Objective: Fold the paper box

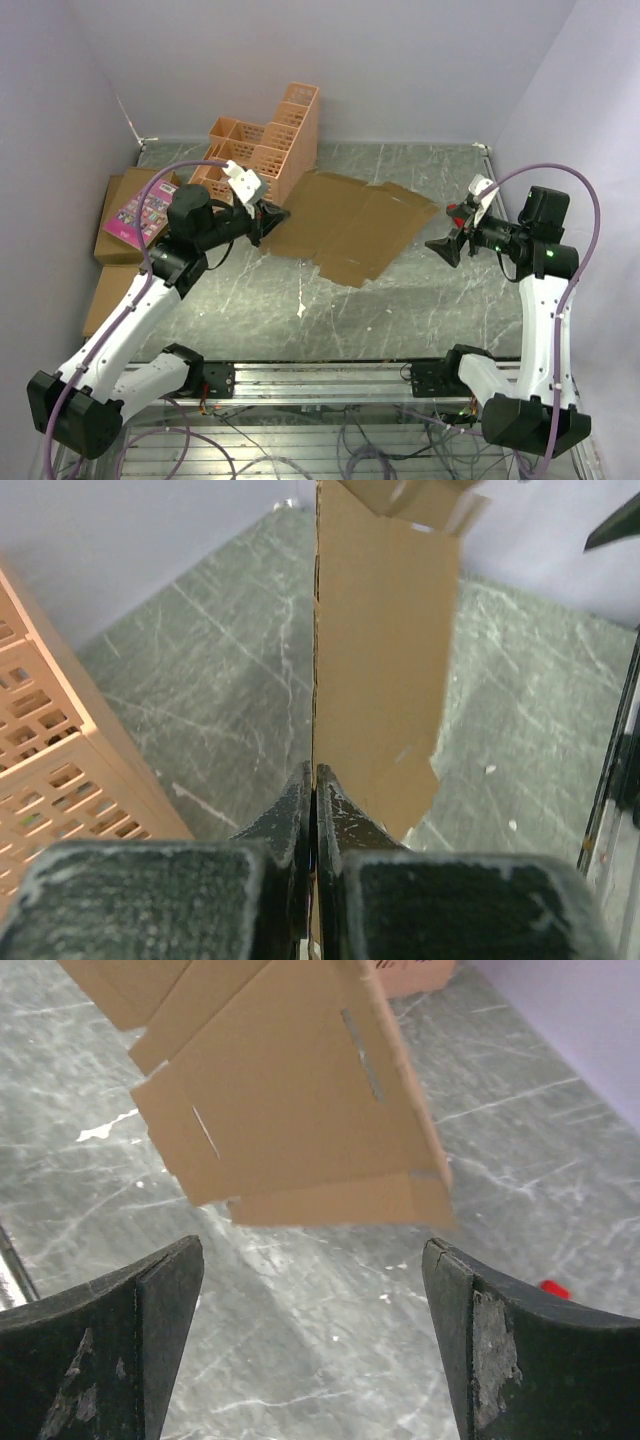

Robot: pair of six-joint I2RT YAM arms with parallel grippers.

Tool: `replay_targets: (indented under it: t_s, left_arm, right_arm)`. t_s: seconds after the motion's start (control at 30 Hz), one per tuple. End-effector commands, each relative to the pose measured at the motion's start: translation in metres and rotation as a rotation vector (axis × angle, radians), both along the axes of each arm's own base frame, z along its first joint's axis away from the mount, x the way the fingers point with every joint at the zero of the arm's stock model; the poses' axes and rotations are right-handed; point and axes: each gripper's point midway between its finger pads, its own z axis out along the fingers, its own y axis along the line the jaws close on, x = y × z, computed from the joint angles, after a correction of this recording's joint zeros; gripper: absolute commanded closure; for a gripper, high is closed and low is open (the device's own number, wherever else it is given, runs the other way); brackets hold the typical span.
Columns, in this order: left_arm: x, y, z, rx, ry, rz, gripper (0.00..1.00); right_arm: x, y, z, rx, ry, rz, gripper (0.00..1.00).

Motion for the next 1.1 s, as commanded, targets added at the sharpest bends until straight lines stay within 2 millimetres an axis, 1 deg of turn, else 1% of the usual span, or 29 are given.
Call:
replay_targets:
  t_s: [0.0,0.1,0.2,0.3,0.33,0.37,0.4,0.43,0.47,0.57,0.63,0.67,0.73,0.77,0.83,0.9,1.0,1.07]
  left_arm:
    - [-0.013,0.008,-0.002,0.138,-0.005,-0.032,0.93]
    - [-0.023,0.011,-0.002,0.168,-0.028,-0.062,0.93]
    - [-0.029,0.013,-0.001,0.173,-0.061,-0.074,0.93]
    - [-0.032,0.015,0.001,0.18,-0.079,-0.076,0.93]
    - [-0.033,0.015,0.001,0.184,-0.081,-0.082,0.93]
    - [-0.034,0.015,0.001,0.188,-0.084,-0.089,0.93]
    - [-0.036,0.014,0.001,0.191,-0.087,-0.101,0.93]
    - [-0.037,0.014,0.001,0.194,-0.087,-0.107,0.93]
    - [-0.039,0.014,0.001,0.195,-0.088,-0.116,0.93]
    - [-0.041,0.013,0.0,0.195,-0.084,-0.125,0.93]
    - [-0.041,0.013,-0.001,0.192,-0.083,-0.128,0.93]
    - [-0.041,0.012,0.0,0.188,-0.084,-0.132,0.93]
    - [-0.042,0.009,0.002,0.177,-0.083,-0.147,0.93]
    - [-0.042,0.007,0.003,0.173,-0.082,-0.157,0.93]
    - [-0.041,0.004,0.008,0.165,-0.078,-0.174,0.93]
    - [-0.04,0.0,0.013,0.16,-0.067,-0.191,0.93]
    - [-0.039,-0.004,0.019,0.151,-0.046,-0.214,0.93]
    - [-0.04,-0.006,0.024,0.142,-0.039,-0.224,0.93]
  right_arm:
    - [-0.004,-0.007,0.028,-0.101,-0.143,-0.025,0.09]
    - [-0.005,-0.002,0.042,-0.078,-0.161,0.001,0.08]
    - [0.001,0.004,0.059,-0.008,-0.145,0.016,0.09]
    - [0.017,0.006,0.083,0.078,-0.16,-0.002,0.16]
    - [0.02,0.008,0.087,0.114,-0.149,-0.003,0.21]
    - [0.025,0.01,0.094,0.136,-0.18,0.01,0.28]
    - [0.025,0.015,0.093,0.171,-0.183,0.054,0.36]
    - [0.029,0.016,0.092,0.184,-0.196,0.074,0.39]
    - [0.028,0.021,0.089,0.21,-0.18,0.123,0.4]
    - [0.036,0.024,0.075,0.201,-0.137,0.166,0.41]
    - [0.035,0.029,0.067,0.157,-0.13,0.21,0.4]
    - [0.03,0.033,0.062,0.125,-0.125,0.238,0.38]
    - [0.022,0.05,0.049,0.041,-0.136,0.306,0.29]
    - [0.021,0.055,0.045,0.007,-0.149,0.318,0.25]
    - [0.023,0.059,0.041,-0.039,-0.202,0.321,0.14]
    - [0.023,0.06,0.041,-0.065,-0.261,0.327,0.07]
    - [0.025,0.063,0.045,-0.097,-0.321,0.35,0.05]
    - [0.032,0.062,0.044,-0.12,-0.329,0.34,0.06]
